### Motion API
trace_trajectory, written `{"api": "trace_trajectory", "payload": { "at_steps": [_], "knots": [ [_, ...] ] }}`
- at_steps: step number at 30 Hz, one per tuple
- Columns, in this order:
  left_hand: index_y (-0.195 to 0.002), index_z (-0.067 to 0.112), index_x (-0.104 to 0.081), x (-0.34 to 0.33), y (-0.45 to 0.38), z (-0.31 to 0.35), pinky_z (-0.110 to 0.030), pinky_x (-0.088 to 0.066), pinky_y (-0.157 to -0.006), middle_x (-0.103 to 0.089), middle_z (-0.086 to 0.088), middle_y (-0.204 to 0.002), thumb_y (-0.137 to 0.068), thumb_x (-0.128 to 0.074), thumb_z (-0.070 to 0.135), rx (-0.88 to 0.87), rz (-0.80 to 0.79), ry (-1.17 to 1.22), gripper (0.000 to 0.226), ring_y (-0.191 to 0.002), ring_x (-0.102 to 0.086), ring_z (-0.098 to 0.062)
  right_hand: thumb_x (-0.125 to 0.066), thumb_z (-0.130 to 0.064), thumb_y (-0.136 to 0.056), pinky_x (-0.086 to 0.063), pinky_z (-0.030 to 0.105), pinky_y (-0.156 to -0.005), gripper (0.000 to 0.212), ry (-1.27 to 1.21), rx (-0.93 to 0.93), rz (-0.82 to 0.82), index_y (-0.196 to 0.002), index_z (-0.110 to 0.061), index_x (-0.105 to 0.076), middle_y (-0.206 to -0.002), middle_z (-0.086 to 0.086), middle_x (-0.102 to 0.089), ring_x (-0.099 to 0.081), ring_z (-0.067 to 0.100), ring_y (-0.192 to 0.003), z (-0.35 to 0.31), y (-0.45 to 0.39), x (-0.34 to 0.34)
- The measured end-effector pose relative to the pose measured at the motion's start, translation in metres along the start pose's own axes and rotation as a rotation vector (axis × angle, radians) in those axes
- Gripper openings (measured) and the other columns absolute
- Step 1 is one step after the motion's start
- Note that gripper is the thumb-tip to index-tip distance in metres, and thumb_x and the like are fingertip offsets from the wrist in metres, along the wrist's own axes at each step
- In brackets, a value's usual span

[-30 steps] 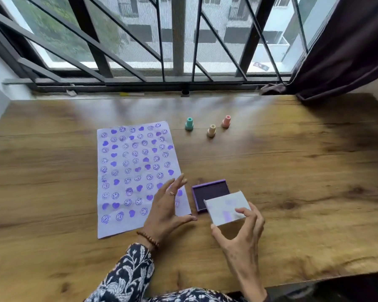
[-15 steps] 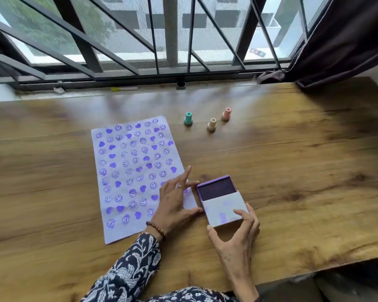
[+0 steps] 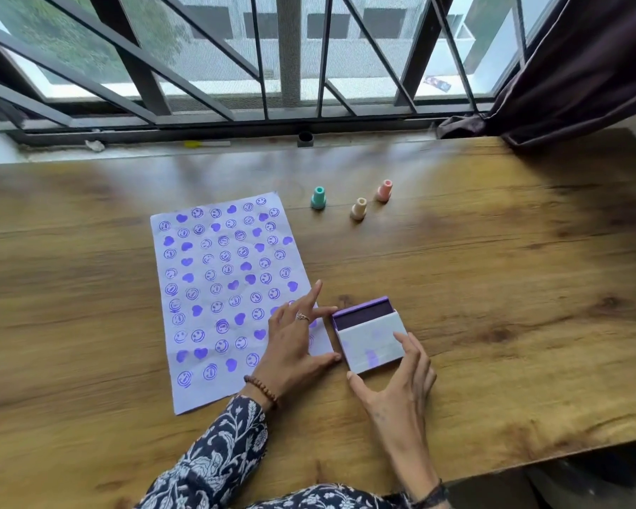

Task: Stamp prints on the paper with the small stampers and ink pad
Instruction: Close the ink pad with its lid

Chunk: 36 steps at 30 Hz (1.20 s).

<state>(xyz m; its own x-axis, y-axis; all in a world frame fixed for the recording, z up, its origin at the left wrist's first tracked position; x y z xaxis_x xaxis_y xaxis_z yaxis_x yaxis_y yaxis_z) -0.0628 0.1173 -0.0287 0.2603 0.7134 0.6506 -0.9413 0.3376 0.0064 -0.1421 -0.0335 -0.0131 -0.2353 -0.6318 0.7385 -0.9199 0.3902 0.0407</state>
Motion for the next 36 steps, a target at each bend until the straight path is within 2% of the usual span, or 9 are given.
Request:
{"api": "trace_trajectory", "payload": {
  "at_steps": [4,9,14,18,20,23,26,30,36],
  "knots": [
    [-0.141,0.024,-0.015,-0.001,0.0,0.0,-0.009,0.002,-0.103,-0.025,0.046,-0.118,-0.062,-0.076,0.041,0.005,0.005,0.009,0.101,-0.117,-0.02,0.011,-0.079,-0.029,-0.063,-0.025,0.036,-0.104,0.086,0.074,-0.023,-0.049,-0.135,-0.012,-0.035,-0.139,0.013,-0.035,-0.029,0.026,-0.119,-0.005,-0.01,-0.002],
    [-0.125,0.056,-0.007,-0.001,0.0,0.0,-0.01,0.003,-0.103,-0.034,0.027,-0.134,-0.062,-0.068,0.049,0.017,-0.012,0.037,0.089,-0.123,-0.025,0.003,-0.079,-0.037,-0.062,-0.025,0.034,-0.1,0.09,0.138,-0.051,-0.064,-0.136,-0.011,-0.033,-0.137,0.014,-0.035,-0.03,0.028,-0.118,-0.011,-0.02,-0.004],
    [-0.132,0.048,0.006,-0.004,-0.001,-0.001,-0.006,0.006,-0.102,-0.034,0.045,-0.119,-0.06,-0.06,0.061,0.037,-0.038,0.046,0.098,-0.119,-0.022,0.016,-0.078,-0.042,-0.062,-0.028,0.034,-0.098,0.094,0.169,-0.062,-0.078,-0.137,-0.014,-0.031,-0.137,0.013,-0.034,-0.028,0.027,-0.116,-0.014,-0.026,-0.007],
    [-0.131,0.048,0.007,-0.004,-0.001,-0.002,-0.007,0.004,-0.103,-0.032,0.03,-0.133,-0.065,-0.071,0.049,0.028,-0.072,0.052,0.102,-0.122,-0.021,0.018,-0.075,-0.053,-0.061,-0.033,0.038,-0.097,0.096,0.193,-0.037,-0.105,-0.139,-0.019,-0.029,-0.139,0.009,-0.034,-0.03,0.026,-0.118,-0.012,-0.026,-0.003],
    [-0.13,0.049,0.001,0.0,0.0,0.0,-0.01,0.003,-0.105,-0.033,0.022,-0.135,-0.064,-0.076,0.044,0.034,-0.048,0.056,0.102,-0.126,-0.025,0.01,-0.076,-0.054,-0.06,-0.031,0.038,-0.1,0.1,0.145,-0.025,-0.145,-0.141,-0.021,-0.027,-0.14,0.007,-0.033,-0.029,0.025,-0.121,-0.009,-0.026,0.001],
    [-0.13,0.041,-0.026,0.006,0.008,0.0,-0.036,-0.01,-0.109,-0.045,0.006,-0.135,-0.056,-0.078,0.051,0.065,0.111,-0.065,0.091,-0.129,-0.028,-0.008,-0.076,-0.039,-0.068,-0.026,0.03,-0.102,0.093,-0.046,-0.019,-0.163,-0.143,-0.02,-0.024,-0.139,0.005,-0.034,-0.028,0.016,-0.124,0.0,-0.027,0.011],
    [-0.113,0.033,-0.052,0.003,0.017,0.002,-0.033,0.002,-0.108,-0.05,0.005,-0.128,-0.054,-0.073,0.06,0.083,0.177,-0.231,0.068,-0.132,-0.023,-0.01,-0.067,-0.022,-0.082,-0.032,0.03,-0.103,0.067,-0.224,-0.074,-0.145,-0.139,-0.017,-0.033,-0.129,0.003,-0.043,-0.037,0.016,-0.122,0.012,-0.03,0.019],
    [-0.102,0.036,-0.056,-0.004,0.021,0.006,-0.028,0.014,-0.105,-0.05,0.008,-0.124,-0.059,-0.07,0.059,0.154,0.168,-0.289,0.051,-0.136,-0.023,-0.014,-0.057,-0.004,-0.087,-0.043,0.017,-0.084,0.038,-0.347,-0.116,-0.095,-0.124,-0.012,-0.054,-0.109,0.002,-0.058,-0.058,0.019,-0.099,0.023,-0.038,0.024],
    [-0.098,0.037,-0.058,-0.009,0.013,0.013,-0.031,0.014,-0.104,-0.055,0.009,-0.12,-0.064,-0.072,0.045,0.158,0.198,-0.317,0.038,-0.133,-0.027,-0.014,-0.059,-0.004,-0.085,-0.042,0.006,-0.071,0.029,-0.358,-0.091,-0.062,-0.106,-0.023,-0.066,-0.096,-0.007,-0.063,-0.06,0.009,-0.089,0.03,-0.053,0.023]
  ]
}}
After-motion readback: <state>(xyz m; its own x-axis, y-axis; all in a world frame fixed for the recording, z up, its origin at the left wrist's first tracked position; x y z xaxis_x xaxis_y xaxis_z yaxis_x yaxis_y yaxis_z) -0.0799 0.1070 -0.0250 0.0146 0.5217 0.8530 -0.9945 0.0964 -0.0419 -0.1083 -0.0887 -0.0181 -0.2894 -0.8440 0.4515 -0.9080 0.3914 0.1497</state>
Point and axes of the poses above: each hand's wrist, its own y-axis away from the middle knuckle, its own x-axis out of the back of the hand, z = x × y, the point moved 4 cm from there along -y, towards the middle knuckle
